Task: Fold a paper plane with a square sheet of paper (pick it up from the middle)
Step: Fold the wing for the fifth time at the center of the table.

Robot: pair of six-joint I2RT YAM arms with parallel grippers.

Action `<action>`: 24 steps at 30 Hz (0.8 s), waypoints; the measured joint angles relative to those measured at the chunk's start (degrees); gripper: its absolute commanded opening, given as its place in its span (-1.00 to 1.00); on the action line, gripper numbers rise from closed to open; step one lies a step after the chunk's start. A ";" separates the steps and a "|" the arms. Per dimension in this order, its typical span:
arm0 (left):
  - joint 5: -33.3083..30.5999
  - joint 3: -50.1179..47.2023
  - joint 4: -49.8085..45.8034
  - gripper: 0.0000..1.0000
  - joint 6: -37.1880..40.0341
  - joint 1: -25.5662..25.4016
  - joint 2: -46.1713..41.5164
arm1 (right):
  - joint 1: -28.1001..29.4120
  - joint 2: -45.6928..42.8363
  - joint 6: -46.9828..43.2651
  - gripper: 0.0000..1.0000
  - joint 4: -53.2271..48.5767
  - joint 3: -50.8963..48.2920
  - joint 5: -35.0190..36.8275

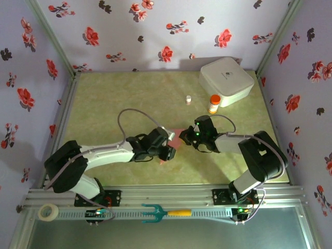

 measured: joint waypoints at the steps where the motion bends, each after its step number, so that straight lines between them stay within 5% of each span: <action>1: -1.40 0.00 -0.24 -0.06 0.81 -1.18 0.24 | 0.02 -0.20 0.13 -0.96 -0.04 0.00 0.13; 14: -15.19 4.11 -5.62 0.10 6.38 -8.07 9.31 | 0.66 -0.76 0.20 -0.96 -0.07 0.00 0.37; 24: -20.41 5.84 -8.26 -0.10 6.95 -9.20 11.02 | 0.66 -0.92 0.20 -0.96 -0.07 0.00 0.37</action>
